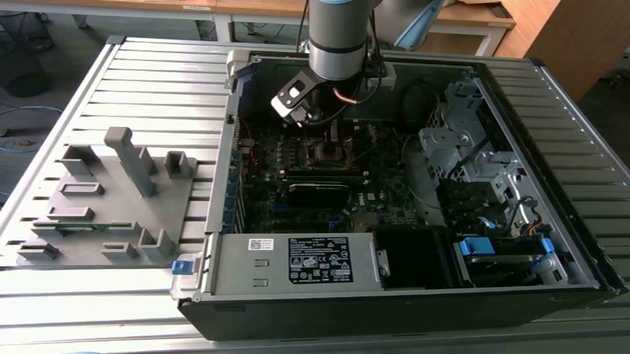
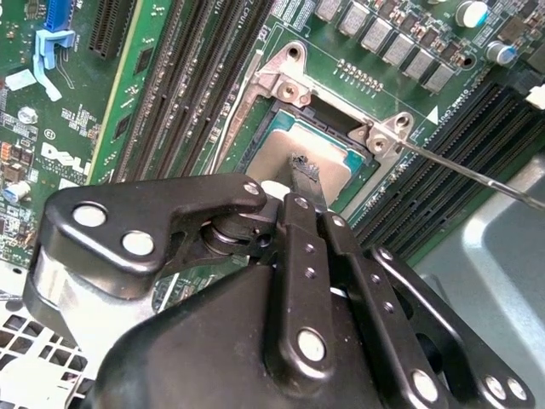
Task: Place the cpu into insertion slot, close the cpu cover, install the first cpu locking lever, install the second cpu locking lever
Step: 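Place the cpu into insertion slot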
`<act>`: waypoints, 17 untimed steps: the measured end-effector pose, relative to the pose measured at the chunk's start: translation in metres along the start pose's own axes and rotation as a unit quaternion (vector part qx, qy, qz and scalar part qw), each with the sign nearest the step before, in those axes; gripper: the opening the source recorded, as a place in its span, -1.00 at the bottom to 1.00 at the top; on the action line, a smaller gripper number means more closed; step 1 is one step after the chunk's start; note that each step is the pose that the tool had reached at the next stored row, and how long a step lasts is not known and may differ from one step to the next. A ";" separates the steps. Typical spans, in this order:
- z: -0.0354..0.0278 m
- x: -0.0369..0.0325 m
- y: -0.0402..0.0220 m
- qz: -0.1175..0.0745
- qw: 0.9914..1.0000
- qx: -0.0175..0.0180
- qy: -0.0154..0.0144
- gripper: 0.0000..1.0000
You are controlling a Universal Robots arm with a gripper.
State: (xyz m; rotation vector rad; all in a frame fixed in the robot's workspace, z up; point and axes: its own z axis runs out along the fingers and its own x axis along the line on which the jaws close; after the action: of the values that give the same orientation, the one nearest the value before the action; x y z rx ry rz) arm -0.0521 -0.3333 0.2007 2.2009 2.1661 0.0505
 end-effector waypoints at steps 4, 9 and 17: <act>0.0009 -0.0001 -0.0002 0.000 1.000 0.000 0.000 -0.79; 0.0016 0.0000 -0.0002 0.000 1.000 0.000 0.000 -0.79; 0.0027 0.0000 -0.0003 0.000 1.000 0.000 0.000 -0.79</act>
State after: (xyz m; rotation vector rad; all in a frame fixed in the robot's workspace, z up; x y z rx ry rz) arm -0.0522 -0.3334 0.1980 2.2009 2.1661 0.0497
